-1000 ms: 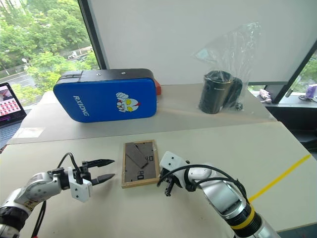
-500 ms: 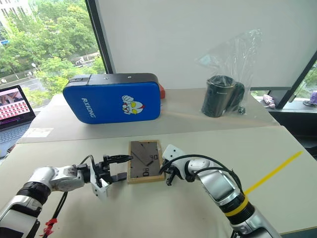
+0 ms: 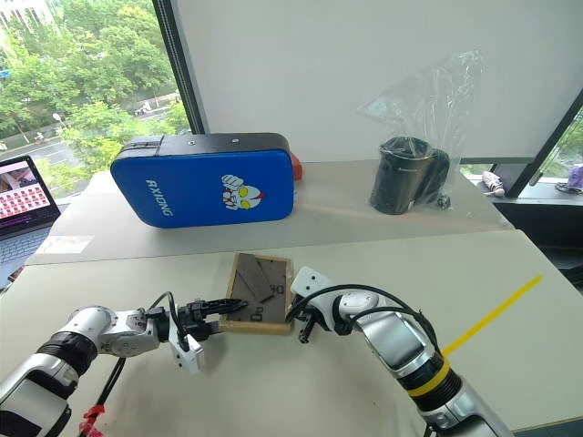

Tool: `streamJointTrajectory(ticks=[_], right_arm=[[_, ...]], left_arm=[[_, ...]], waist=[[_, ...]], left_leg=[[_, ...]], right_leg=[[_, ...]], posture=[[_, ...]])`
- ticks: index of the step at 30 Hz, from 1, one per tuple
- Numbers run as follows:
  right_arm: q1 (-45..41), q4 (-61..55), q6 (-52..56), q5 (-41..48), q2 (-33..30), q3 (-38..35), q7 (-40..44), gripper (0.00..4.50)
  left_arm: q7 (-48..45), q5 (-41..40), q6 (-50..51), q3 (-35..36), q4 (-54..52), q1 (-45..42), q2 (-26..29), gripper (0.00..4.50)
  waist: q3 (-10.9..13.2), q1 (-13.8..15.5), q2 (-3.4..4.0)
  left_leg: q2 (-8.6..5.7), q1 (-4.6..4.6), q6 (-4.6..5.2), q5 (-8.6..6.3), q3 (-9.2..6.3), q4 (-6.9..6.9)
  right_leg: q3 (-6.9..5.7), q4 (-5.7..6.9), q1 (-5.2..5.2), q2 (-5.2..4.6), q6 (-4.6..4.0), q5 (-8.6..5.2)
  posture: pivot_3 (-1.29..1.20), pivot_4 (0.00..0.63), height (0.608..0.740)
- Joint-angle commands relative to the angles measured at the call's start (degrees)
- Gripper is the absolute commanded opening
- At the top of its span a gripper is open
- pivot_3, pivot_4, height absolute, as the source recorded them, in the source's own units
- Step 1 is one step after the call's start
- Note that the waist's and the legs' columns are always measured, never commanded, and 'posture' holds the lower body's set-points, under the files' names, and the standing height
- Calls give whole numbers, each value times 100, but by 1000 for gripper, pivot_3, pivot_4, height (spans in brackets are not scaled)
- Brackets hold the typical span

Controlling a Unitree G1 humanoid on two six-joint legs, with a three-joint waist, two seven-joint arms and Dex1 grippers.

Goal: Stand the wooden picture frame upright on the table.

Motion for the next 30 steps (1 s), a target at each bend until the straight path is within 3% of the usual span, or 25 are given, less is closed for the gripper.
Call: streamJointTrajectory(ticks=[1, 6, 12, 20, 26, 30], right_arm=[[-184, -84, 146, 229, -150, -502, 95, 0], [-962, 426, 205, 715, -10, -1362, 135, 0], [-1896, 1459, 594, 1620, 1144, -1449, 599, 1889], [-2616, 3895, -179, 1426, 1654, -908, 1359, 4487], [-3034, 5539, -959, 964, 2031, -571, 1873, 4487], [-3096, 5468, -708, 1195, 2384, -575, 2502, 4487]], left_arm=[[-156, 142, 108, -311, 99, 201, 107, 1145], [-161, -40, 201, -310, 4, 306, 80, 1145], [-151, -73, 310, -354, -146, 378, 65, 1145], [-219, -223, 373, -352, -324, 466, 56, 1145], [-343, -384, 392, -292, -494, 627, 94, 1145], [-469, -496, 459, -248, -644, 786, 114, 1145]], waist=[[0, -3, 0], [2, -16, 2], [2, -41, 5], [8, -29, 15], [5, -69, 39], [-6, -118, 57]], left_leg=[[0, 1, 0, 0, 0, 0], [0, 2, -1, 1, 1, 1], [1, 7, 0, 0, 0, -4], [-7, 3, 1, 0, 3, -6], [-6, 9, 0, 1, 3, -10], [-5, 8, 5, -2, 1, -12]], right_leg=[[0, 0, 0, 0, 0, 0], [1, 0, -5, 0, 0, 0], [2, 12, -3, 1, -1, 0], [-1, 10, -9, -6, 1, 1], [0, 16, -10, -5, 0, 1], [0, 15, -12, -5, 0, 1]], posture=[[0, 150, 740], [0, 150, 740], [0, 150, 740], [0, 150, 740], [0, 150, 740], [0, 150, 740]])
